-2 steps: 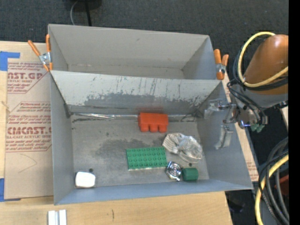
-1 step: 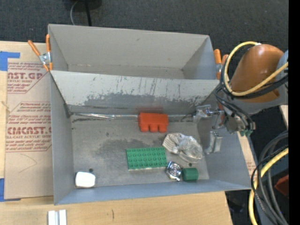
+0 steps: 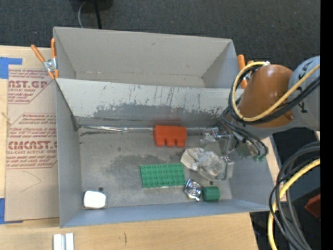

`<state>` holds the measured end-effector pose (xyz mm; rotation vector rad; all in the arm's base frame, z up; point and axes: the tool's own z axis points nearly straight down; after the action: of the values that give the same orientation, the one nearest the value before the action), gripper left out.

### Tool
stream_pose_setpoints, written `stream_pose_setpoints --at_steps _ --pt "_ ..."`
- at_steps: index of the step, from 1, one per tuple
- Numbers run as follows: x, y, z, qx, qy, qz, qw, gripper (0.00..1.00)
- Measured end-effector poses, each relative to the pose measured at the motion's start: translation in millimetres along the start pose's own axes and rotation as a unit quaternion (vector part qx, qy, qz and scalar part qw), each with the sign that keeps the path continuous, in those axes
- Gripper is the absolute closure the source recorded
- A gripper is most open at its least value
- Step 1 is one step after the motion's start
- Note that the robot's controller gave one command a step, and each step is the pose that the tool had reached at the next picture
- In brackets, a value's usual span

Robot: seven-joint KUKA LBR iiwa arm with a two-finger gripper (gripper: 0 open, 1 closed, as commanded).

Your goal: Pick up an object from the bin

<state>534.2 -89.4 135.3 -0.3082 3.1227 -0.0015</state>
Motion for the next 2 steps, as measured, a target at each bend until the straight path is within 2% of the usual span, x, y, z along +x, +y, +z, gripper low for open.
stream_pose_setpoints --at_steps 1,2 --pt "-2.6 13.6 27.3 -0.001 -0.0001 0.042 0.9991 0.0" --pt "-5.8 24.4 37.8 -0.001 0.0011 0.093 0.9957 0.0"
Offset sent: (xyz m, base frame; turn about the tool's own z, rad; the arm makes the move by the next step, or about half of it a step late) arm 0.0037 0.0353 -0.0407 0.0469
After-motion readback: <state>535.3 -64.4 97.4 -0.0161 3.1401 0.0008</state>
